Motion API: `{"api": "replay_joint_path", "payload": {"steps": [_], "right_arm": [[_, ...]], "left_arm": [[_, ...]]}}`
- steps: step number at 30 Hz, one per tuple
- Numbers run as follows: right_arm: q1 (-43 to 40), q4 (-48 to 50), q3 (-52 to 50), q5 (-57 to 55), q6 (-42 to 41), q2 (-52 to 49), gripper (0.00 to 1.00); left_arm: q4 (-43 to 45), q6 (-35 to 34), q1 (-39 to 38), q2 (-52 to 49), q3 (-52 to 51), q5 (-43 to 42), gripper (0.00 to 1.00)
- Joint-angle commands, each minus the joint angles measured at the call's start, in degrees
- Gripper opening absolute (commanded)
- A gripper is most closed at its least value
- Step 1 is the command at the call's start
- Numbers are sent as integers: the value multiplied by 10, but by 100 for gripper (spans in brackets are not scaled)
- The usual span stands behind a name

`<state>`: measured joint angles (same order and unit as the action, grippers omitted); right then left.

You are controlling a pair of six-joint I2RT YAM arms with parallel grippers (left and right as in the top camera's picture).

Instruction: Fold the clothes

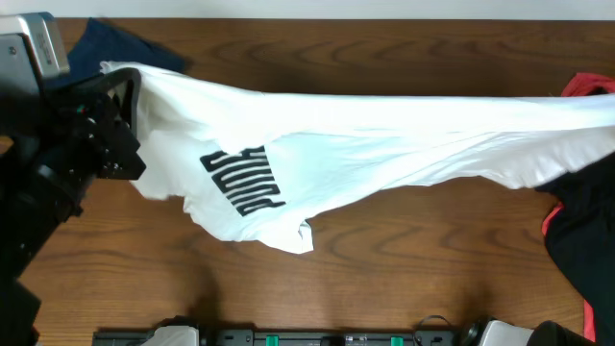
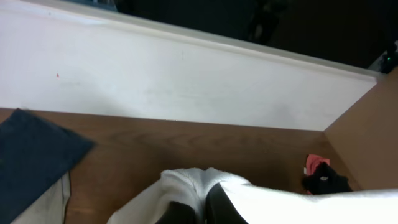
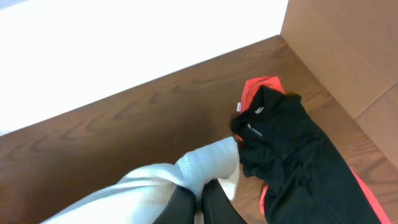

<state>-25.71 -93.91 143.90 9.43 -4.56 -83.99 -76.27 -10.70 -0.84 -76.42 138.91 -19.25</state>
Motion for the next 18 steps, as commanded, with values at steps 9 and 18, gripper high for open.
{"api": "replay_joint_path", "payload": {"steps": [9, 18], "right_arm": [[5, 2, 3, 18, -4, -87, 1], [48, 67, 3, 26, 8, -231, 1]], "left_arm": [[0, 0, 5, -147, 3, -48, 6], [99, 35, 5, -309, 3, -47, 6]]}}
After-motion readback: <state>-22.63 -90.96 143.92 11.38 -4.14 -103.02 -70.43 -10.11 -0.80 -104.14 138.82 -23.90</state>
